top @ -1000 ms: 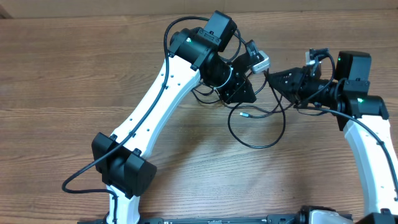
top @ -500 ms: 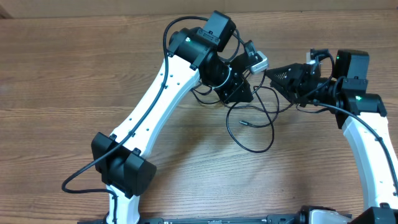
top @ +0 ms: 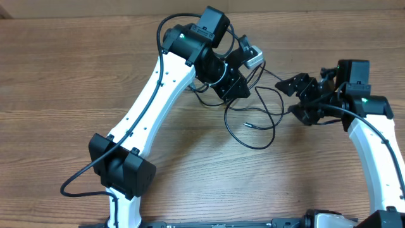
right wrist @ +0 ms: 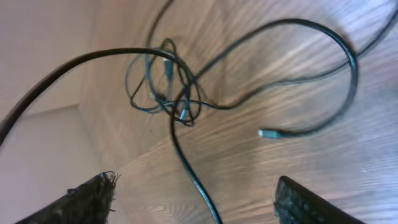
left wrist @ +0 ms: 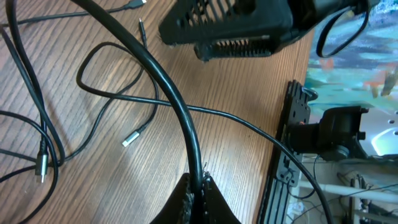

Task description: Untangle cables

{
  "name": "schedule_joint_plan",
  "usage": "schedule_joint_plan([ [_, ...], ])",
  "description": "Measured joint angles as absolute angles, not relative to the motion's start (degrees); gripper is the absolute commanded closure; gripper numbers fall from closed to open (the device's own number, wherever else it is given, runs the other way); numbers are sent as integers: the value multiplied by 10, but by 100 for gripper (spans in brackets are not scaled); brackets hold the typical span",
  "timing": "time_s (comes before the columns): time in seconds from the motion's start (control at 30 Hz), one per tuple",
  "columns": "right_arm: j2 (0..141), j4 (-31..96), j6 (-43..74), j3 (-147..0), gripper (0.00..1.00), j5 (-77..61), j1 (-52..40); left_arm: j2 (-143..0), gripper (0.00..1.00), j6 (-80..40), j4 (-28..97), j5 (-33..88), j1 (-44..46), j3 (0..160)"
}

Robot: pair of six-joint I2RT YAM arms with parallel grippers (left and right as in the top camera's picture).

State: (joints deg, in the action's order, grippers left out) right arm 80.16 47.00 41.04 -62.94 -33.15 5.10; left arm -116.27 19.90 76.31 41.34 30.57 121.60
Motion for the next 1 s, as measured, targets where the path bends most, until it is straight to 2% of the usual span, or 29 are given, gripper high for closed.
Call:
schedule_joint_plan([
  [0.07, 802, 455, 420, -615, 3, -331, 50, -1163, 96, 197, 763, 413, 305, 1216],
  [0.23, 807, 354, 474, -536, 2, -350, 48, -1163, 96, 196, 763, 413, 305, 1216],
  [0.4, 835, 209, 531, -474, 4, -384, 48, -1163, 96, 194, 763, 413, 305, 1216],
  [0.67, 889, 112, 605, -470, 9, -375, 37, -1163, 96, 186, 763, 414, 305, 1216],
  [0.9, 928, 29, 663, -469, 23, -314, -7, -1163, 96, 183, 764, 419, 305, 1216],
  [1.0, 938, 17, 683, -469, 37, -279, -20, -1163, 96, 183, 769, 420, 305, 1216],
])
